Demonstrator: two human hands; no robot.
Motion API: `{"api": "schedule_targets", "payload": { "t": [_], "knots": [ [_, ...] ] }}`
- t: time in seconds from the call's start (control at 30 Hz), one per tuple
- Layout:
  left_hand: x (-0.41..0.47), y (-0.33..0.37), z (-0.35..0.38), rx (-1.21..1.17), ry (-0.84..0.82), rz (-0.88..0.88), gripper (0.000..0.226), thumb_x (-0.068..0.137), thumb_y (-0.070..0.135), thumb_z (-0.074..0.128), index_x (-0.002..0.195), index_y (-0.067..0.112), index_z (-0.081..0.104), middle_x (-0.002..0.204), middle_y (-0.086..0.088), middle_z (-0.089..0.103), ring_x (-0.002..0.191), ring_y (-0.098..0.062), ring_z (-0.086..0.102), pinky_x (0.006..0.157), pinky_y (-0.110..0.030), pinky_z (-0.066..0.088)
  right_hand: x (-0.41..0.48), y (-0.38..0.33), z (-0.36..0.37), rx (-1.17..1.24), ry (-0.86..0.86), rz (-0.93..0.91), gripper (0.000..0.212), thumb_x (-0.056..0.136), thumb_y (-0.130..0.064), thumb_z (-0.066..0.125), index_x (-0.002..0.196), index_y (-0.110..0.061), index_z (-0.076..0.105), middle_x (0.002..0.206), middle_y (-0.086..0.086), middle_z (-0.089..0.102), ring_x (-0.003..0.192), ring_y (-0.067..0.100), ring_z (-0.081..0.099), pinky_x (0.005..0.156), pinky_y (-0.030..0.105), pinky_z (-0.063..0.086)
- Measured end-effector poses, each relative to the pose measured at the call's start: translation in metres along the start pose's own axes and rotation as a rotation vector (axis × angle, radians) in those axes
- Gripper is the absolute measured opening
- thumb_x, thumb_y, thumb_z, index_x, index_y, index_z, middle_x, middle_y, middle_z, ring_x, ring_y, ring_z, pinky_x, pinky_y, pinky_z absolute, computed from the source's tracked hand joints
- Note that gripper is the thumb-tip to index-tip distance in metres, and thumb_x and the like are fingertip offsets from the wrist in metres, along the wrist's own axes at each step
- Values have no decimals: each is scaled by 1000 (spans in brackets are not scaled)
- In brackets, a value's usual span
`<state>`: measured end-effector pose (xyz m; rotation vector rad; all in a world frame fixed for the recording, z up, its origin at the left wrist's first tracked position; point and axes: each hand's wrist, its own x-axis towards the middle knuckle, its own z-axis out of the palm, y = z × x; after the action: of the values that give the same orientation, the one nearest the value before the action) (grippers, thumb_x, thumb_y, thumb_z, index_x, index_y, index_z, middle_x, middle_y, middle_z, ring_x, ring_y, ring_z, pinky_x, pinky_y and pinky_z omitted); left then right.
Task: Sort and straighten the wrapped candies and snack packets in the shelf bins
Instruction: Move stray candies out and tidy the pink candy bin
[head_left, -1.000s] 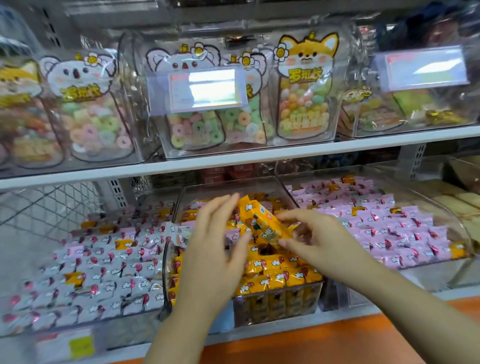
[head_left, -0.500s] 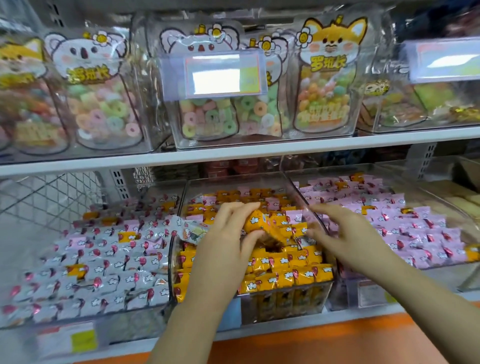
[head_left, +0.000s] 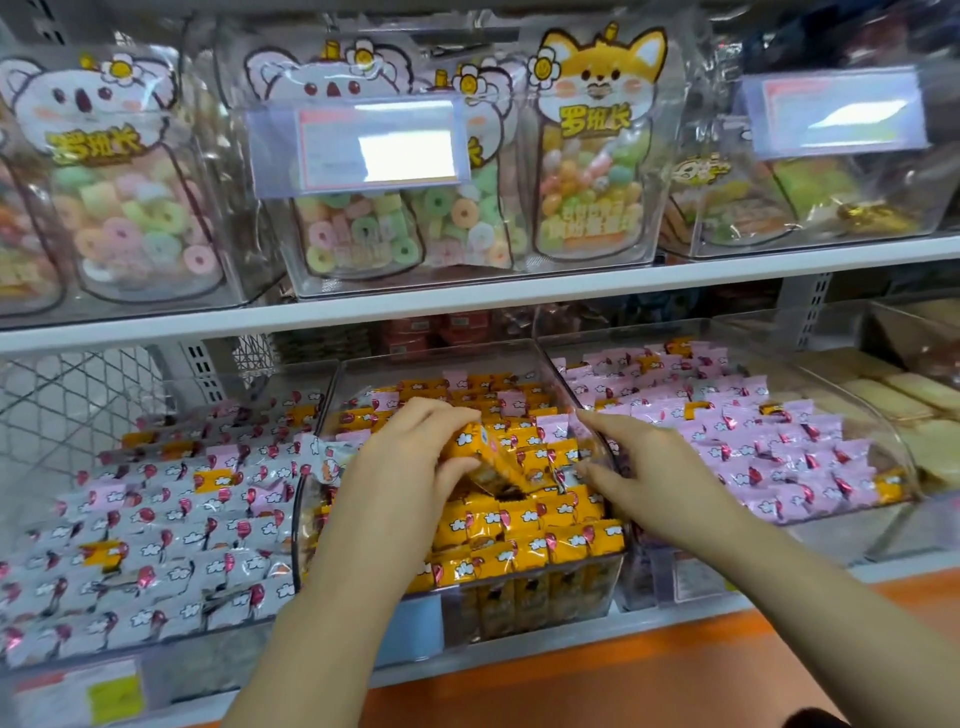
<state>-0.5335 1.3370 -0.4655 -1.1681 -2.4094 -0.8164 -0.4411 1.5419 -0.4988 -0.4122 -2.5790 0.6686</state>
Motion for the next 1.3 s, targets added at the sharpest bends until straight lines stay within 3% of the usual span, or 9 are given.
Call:
{"api": "schedule_targets", "payload": {
  "t": [0.3,0.53,0.67,0.8,0.87,0.97,1.13,1.3],
  "knots": [
    [8,11,4,80,-81,37,40,89,22,61,128,29,56,126,12,52,110,-9,51,92,-19,38,0,-1,-1,-1,-1,-19,58,89,-29,61,142,-28,38,135,-3,54,119,15,52,97,28,42],
    [19,21,41,159,-212,-57,48,92,33,57,137,34,40,136,10,49,119,-12,49,94,-26,42,0,0,0,8,-3,-33,58,89,-30,60,142,-29,38,132,-3,56,116,15,53,97,30,45],
    [19,22,48,323,-258,-104,28,92,42,53,118,33,48,110,6,63,105,-16,54,92,-30,36,0,3,2,5,4,-32,58,89,-32,60,142,-30,38,123,0,61,110,16,57,93,30,46],
    [16,13,53,482,-344,-32,27,100,36,39,116,33,61,107,7,64,108,-15,49,92,-34,26,0,4,3,-21,16,-45,58,90,-32,59,143,-31,36,132,-4,56,114,14,54,92,24,42],
    [15,12,53,480,-356,-21,30,101,38,36,118,34,61,114,10,62,112,-13,46,93,-35,25,0,3,3,-19,17,-43,57,90,-32,59,143,-31,37,131,-4,57,113,14,55,90,23,43],
    [15,14,48,377,-277,-38,29,100,39,36,117,36,59,124,15,56,116,-10,44,97,-33,24,0,3,2,-5,10,-40,56,90,-30,58,142,-31,38,123,-2,61,108,15,57,88,26,45],
    [14,2,21,219,48,-121,26,96,36,45,118,37,59,125,16,55,118,-10,46,103,-34,23,-1,2,2,-5,1,-33,56,90,-30,59,142,-29,38,120,2,63,106,18,59,87,30,48],
    [6,-25,-6,233,-6,-311,40,90,15,51,124,35,56,135,6,52,124,-20,44,107,-43,24,-1,-1,2,-40,-1,-34,56,90,-29,58,143,-28,38,120,1,63,104,17,59,83,24,45]
  ]
}}
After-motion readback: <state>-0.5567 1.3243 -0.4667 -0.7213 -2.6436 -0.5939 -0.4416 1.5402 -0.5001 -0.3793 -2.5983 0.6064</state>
